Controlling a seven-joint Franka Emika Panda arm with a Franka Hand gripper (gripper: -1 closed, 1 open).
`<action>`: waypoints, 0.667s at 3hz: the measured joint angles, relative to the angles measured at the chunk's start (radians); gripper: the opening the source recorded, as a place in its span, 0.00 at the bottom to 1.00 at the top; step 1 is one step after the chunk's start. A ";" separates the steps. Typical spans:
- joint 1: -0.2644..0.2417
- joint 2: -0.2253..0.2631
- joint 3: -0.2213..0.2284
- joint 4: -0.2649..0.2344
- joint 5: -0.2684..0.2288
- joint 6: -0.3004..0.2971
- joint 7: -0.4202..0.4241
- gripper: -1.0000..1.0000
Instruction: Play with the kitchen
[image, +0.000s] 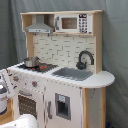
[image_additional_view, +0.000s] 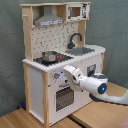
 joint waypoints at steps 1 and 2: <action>-0.064 0.000 -0.002 0.073 0.000 -0.002 0.033 1.00; -0.091 0.000 0.012 0.106 0.000 -0.006 0.125 1.00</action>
